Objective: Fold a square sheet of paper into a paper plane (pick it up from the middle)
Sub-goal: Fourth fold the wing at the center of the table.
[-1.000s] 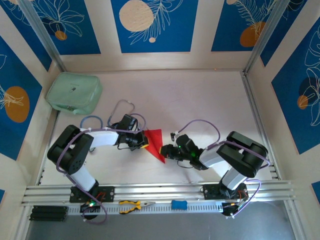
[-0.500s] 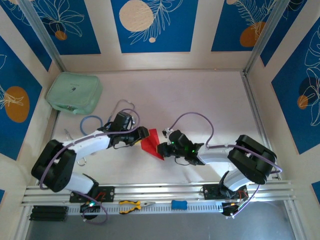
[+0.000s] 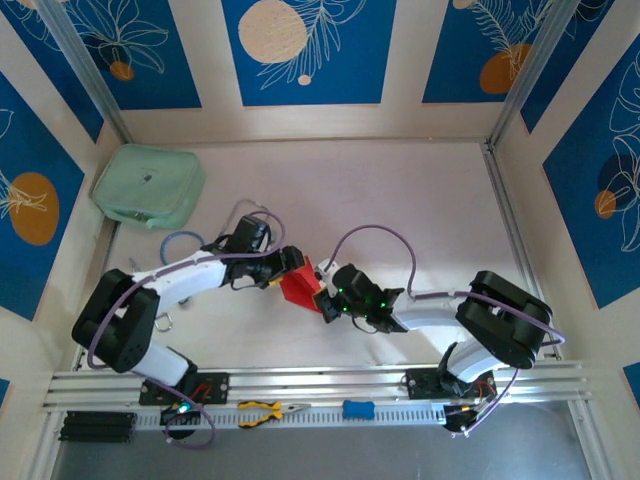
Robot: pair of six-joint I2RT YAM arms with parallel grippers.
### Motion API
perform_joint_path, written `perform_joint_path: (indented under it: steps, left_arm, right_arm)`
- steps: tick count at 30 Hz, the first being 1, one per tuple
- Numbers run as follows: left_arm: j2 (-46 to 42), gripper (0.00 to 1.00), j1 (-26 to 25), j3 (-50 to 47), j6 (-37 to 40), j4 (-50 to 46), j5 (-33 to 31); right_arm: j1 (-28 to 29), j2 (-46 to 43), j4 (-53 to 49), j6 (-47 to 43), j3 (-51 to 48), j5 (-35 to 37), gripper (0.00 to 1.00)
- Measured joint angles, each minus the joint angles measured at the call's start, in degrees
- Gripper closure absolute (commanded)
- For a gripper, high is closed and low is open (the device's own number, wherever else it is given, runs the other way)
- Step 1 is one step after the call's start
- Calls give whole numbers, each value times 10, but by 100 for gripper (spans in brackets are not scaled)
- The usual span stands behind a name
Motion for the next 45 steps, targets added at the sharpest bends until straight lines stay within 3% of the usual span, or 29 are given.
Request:
perform_joint_path:
  steps: [4,11,19,32,45]
  left_arm:
    - [23,34,0,23,0,-12,5]
    - [41,71,0,24,0,-33,10]
    - [41,93,0,25,3,-47,10]
    - [41,96,0,25,-7,-49,10]
    - [39,96,0,25,-11,-49,10]
  right_arm:
    - [15,0,0,-30,0,23,92]
    - [50,6,2,-70,0,73,86]
    - [90,10,-12,-88,2,139,77]
    - [132,10,-74,-81,7,224,75]
    - [133,11,-72,-79,23,230,78]
